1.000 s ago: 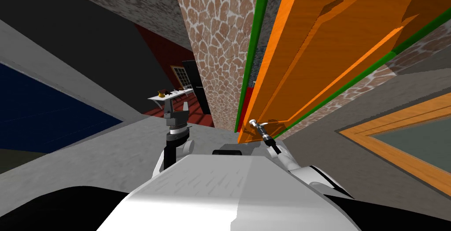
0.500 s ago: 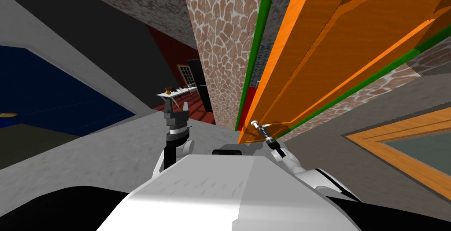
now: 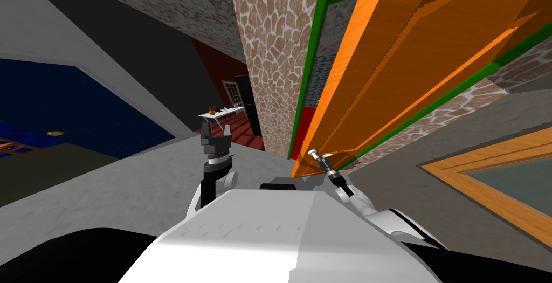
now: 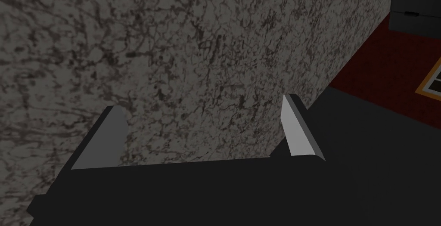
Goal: Pull the door open
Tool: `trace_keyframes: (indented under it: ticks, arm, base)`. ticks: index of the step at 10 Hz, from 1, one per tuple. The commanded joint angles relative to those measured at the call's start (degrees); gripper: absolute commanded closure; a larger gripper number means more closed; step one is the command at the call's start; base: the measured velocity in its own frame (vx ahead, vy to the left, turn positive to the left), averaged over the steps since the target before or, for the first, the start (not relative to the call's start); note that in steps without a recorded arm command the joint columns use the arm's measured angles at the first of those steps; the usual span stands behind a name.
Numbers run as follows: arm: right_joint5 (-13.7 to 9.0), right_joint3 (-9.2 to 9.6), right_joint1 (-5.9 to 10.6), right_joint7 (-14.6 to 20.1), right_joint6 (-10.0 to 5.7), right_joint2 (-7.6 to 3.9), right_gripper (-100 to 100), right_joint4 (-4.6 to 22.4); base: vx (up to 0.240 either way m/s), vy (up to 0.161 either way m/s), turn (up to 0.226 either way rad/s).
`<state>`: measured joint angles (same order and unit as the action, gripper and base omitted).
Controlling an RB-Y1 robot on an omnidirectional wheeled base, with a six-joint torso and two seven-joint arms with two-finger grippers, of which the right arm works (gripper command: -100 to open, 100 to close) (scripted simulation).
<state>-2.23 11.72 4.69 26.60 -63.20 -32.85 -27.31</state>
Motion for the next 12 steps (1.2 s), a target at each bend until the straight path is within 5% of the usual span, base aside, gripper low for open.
trace_keyframes:
  ticks: [1, 5, 10, 11, 12]
  arm:
    - [0.0, 0.24, -0.25, 0.3, -1.53, -0.35, 100, 0.85]
    - [-0.15, 0.45, -1.12, 0.76, -3.5, -1.11, 100, 1.55]
    - [-0.49, 0.91, -3.03, 1.78, -7.86, -2.78, 100, 3.1]
    - [-0.44, 0.93, -3.24, 1.62, -6.92, -2.45, 100, 2.03]
    - [-0.49, 1.13, -3.64, 1.76, -7.81, -2.59, 100, 2.52]
  base:
    - [-0.215, -0.126, 0.248]
    - [-0.131, -0.067, 0.09]
    - [-0.168, -0.086, 0.176]
    - [-0.068, -0.031, 0.024]
    - [-0.16, -0.075, 0.166]
